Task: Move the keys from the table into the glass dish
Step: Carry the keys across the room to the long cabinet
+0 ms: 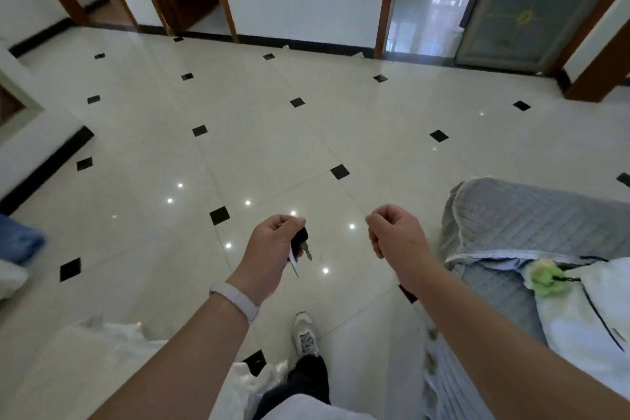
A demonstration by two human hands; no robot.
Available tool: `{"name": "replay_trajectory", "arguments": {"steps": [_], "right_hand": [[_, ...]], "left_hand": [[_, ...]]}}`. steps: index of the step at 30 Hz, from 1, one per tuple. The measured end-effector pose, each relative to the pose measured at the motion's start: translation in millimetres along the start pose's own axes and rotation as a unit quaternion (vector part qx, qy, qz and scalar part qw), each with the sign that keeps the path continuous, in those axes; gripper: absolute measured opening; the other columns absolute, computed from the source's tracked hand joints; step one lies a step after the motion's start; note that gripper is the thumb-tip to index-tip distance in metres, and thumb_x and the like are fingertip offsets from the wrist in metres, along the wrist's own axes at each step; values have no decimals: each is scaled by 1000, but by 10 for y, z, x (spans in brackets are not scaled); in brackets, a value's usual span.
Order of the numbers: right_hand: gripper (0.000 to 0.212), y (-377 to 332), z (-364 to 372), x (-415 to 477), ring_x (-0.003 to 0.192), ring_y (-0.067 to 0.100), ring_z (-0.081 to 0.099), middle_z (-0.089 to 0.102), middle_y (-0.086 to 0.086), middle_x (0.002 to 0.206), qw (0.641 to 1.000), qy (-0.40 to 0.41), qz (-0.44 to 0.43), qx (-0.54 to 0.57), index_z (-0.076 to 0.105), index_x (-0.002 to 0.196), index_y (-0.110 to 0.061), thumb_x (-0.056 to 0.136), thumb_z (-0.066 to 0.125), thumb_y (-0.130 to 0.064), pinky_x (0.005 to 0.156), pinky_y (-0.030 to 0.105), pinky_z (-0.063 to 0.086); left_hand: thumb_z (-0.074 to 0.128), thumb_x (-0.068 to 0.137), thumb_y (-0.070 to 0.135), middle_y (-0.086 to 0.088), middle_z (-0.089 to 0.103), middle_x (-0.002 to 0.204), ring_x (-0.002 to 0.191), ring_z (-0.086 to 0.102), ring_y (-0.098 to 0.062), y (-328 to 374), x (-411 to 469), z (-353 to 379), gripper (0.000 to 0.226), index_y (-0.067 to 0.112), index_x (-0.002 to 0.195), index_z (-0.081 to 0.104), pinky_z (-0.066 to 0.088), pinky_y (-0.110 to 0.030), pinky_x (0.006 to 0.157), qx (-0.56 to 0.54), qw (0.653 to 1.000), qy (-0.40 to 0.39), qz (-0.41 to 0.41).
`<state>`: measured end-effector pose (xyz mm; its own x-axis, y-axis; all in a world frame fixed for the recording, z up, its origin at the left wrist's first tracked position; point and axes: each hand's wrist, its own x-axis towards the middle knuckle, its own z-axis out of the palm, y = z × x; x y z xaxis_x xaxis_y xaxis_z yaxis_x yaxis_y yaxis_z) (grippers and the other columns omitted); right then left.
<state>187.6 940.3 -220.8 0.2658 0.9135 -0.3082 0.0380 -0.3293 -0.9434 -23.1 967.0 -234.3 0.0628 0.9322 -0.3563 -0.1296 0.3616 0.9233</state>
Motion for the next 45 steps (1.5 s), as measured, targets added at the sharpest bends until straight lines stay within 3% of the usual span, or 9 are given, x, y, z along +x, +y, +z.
{"name": "replay_trajectory", "arguments": {"steps": [8,17,26,29,36,45], "right_hand": [[9,-644,646,1147,44,12,46,55,4,58,999,-9,-3,-43,58,74,-11,82,56,-10,45,28,39],[7,-1241,1446,2202,45,13,46,54,-3,52,997,-46,-30,-45,59,70,-14,76,55,-16,43,28,38],[8,-1563,2345,3191,44,12,47,56,-4,52,988,-138,-33,-66,60,67,-19,73,56,-21,41,25,39],[11,-1683,2686,3606,43,12,45,56,-3,52,982,-168,-34,-75,60,66,-20,76,56,-21,40,24,37],[10,-2168,3422,4561,46,13,44,56,-1,56,965,-252,-14,-68,58,68,-17,77,54,-20,44,25,38],[10,-2615,4617,5222,45,14,45,56,0,57,927,-365,-19,-81,58,72,-13,80,55,-18,43,25,39]], "left_hand": [[71,75,25,-2,65,58,49,56,-17,615,1319,-383,14,21,61,69,46,-28,46,-1,1000,10,19],[70,74,26,-7,65,61,48,54,-20,1288,2324,-834,17,11,70,65,43,-26,45,-7,998,29,47],[65,85,18,-7,61,57,47,52,-21,1615,3016,-1453,23,16,62,64,41,-26,44,-3,990,140,36],[66,85,17,-5,61,56,50,52,-23,1754,3350,-1641,18,13,67,63,42,-31,50,-14,983,178,38],[64,87,17,-7,63,60,51,53,-19,2249,4100,-1967,16,5,77,63,46,-28,49,-33,966,255,22],[66,82,21,-5,63,58,51,54,-17,2692,4487,-2571,16,8,73,62,45,-31,54,-92,925,368,33]]}}
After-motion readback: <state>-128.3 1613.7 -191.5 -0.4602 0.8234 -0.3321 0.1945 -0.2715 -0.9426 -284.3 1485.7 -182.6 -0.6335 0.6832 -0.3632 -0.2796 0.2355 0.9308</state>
